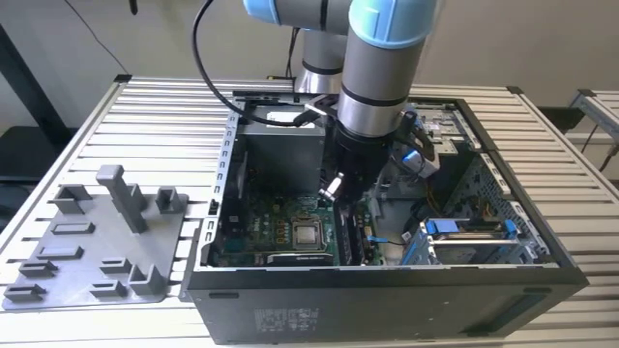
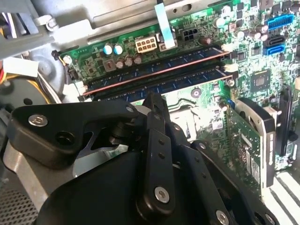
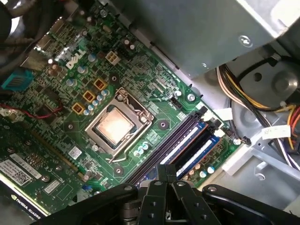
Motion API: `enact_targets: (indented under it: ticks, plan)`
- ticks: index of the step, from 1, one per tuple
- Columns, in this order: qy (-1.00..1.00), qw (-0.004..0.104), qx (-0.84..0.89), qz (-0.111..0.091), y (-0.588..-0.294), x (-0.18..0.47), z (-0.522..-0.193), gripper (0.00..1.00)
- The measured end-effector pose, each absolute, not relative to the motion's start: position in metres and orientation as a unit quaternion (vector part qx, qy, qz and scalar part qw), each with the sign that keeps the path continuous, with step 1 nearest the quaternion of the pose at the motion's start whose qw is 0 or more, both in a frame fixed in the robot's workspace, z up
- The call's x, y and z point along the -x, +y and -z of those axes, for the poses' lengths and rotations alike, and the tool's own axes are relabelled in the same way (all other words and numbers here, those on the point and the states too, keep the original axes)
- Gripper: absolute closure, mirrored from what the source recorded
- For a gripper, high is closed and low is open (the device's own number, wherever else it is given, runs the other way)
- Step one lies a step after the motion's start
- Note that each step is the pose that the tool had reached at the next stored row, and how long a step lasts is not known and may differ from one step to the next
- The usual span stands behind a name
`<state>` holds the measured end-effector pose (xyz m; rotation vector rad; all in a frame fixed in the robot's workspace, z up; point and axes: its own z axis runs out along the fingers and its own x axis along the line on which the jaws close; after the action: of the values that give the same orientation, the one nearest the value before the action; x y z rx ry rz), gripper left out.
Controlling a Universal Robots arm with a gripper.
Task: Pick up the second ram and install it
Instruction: 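Press down the second ram until it locks into place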
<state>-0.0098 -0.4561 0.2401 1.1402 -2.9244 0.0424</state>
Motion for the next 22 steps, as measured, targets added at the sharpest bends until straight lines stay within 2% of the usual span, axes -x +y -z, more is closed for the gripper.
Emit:
enact_targets:
  ticks: [22]
  plan:
    - [-0.88,0.0,-0.474,-0.014,-0.456,0.024,-0.234,0.89]
